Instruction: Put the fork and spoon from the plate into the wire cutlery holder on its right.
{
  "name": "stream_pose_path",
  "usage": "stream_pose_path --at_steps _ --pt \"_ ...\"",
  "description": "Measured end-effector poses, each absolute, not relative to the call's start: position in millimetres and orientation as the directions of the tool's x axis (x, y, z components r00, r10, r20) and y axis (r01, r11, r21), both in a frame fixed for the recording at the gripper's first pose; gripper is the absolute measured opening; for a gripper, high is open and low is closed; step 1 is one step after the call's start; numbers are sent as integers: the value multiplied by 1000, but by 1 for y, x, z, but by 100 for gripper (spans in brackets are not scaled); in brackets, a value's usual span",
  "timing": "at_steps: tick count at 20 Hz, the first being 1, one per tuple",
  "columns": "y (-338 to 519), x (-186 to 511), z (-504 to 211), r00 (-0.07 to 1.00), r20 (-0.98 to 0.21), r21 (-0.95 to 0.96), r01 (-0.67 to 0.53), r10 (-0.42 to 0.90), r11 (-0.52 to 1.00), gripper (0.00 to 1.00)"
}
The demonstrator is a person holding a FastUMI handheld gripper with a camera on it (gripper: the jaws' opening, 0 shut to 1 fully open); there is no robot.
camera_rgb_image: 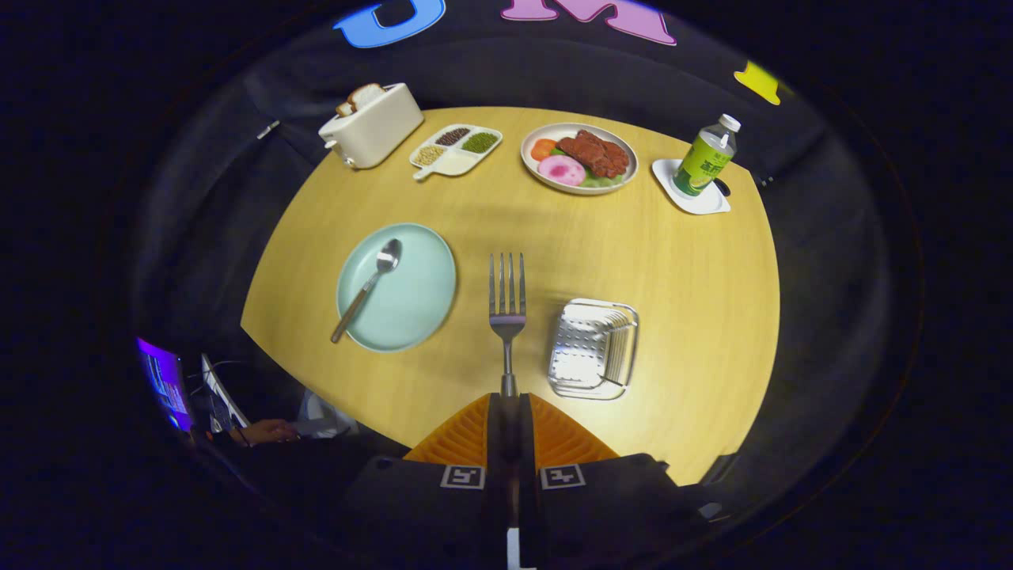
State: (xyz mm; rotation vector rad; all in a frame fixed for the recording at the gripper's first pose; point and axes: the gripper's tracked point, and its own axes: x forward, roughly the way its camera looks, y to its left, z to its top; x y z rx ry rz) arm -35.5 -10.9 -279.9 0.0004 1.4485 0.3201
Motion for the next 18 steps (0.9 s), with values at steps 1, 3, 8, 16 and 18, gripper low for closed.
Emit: stream_pose_path --at_steps 1,3,8,16,18 --pt "-21 -42 -283 36 -977 195 -221 208 956 11" --pt "-36 -47 -284 -42 -978 207 -239 203 949 11" --pt "-62 -48 -302 -246 -963 175 -280 106 944 11" --pt "-61 -40 -328 -403 -915 129 -306 -6 943 12" --pt "-58 -36 -330 -400 -917 124 -291 -3 949 14"
